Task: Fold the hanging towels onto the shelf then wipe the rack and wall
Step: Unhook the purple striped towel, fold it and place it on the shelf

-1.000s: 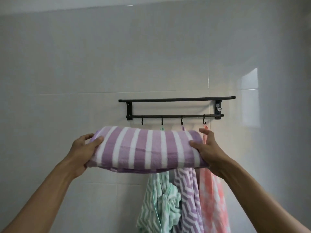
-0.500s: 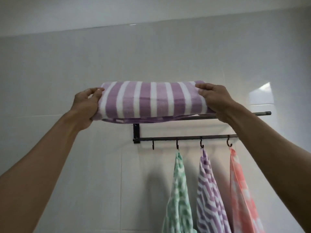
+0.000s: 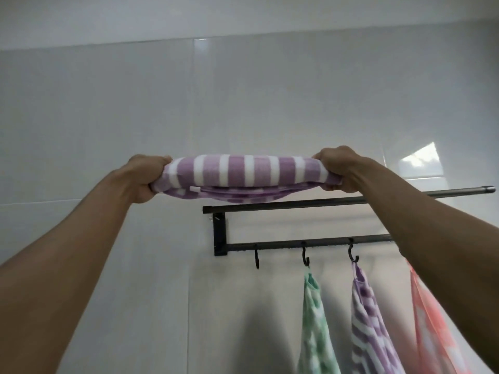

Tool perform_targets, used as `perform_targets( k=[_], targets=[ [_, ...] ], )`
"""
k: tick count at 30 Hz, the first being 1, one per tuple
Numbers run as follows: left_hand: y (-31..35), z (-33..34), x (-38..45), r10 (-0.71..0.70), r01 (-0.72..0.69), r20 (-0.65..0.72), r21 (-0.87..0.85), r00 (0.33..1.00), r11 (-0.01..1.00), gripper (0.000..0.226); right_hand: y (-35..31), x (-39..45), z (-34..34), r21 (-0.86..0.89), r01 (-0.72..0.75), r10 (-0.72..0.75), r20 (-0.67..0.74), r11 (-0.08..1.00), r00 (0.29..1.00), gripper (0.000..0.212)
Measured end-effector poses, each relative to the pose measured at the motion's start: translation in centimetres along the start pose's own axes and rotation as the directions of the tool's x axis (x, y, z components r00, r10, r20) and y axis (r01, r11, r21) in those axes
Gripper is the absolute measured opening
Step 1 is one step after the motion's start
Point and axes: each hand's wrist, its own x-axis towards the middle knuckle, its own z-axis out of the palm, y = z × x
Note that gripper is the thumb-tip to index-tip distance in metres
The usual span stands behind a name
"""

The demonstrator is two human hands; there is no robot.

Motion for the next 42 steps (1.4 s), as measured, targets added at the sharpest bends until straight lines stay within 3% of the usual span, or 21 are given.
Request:
perform_targets(
  k=[6,12,17,22,27,31,35,39,42],
  targets=[
    [-2.7,0.7,1.4,-0.180,0.167,0.102,0.118,0.978,0.979,0.013,0.8,1.1,0.7,-0.238,-0.071,0.083,0.039,0.969,0.996,0.024],
    [-2.1,0.1,2.8,-0.181,0.175,0.092,0.063,0.979,0.983,0.015,-0.2,2.3,1.0,-0.253,-0.047,0.060,0.042,0.966,0.997,0.026],
    [-3.2,-0.1,2.2,-0.259,0.252,0.195,0.064,0.946,0.966,0.017,0.4,2.2,1.3,-0.367,-0.068,0.114,0.105,0.928,0.988,0.030],
    [-2.4,0.4,1.8,-0.226,0.230,0.201,0.006,0.953,0.973,0.022,-0.1,2.5,0.2,-0.375,-0.055,0.081,0.054,0.926,0.995,0.026],
    [-2.6,0.7,1.2,-0.267,0.255,0.195,0.087,0.944,0.963,0.021,0.5,1.7,-0.1,-0.444,-0.084,0.130,0.074,0.892,0.989,0.029],
    [-2.3,0.2,0.7,-0.278,0.257,0.128,0.158,0.952,0.954,0.026,-0.1,1.2,-0.2,-0.486,-0.085,0.140,0.079,0.870,0.987,0.029],
    [-1.8,0.1,-0.2,-0.266,0.247,0.085,0.187,0.960,0.951,0.050,-1.1,0.0,-0.4,-0.591,-0.072,0.118,0.040,0.804,0.992,0.040],
    [-0.5,1.2,-1.7,-0.188,0.180,0.005,0.262,0.982,0.948,0.048,-1.6,-0.9,-0.5,-0.616,0.084,-0.055,0.066,0.783,0.996,0.043],
    [0.1,1.8,-2.5,-0.081,0.119,-0.116,0.375,0.990,0.919,0.062,-1.5,-1.8,-0.6,-0.626,0.172,-0.159,0.078,0.760,0.984,0.035]
  ],
)
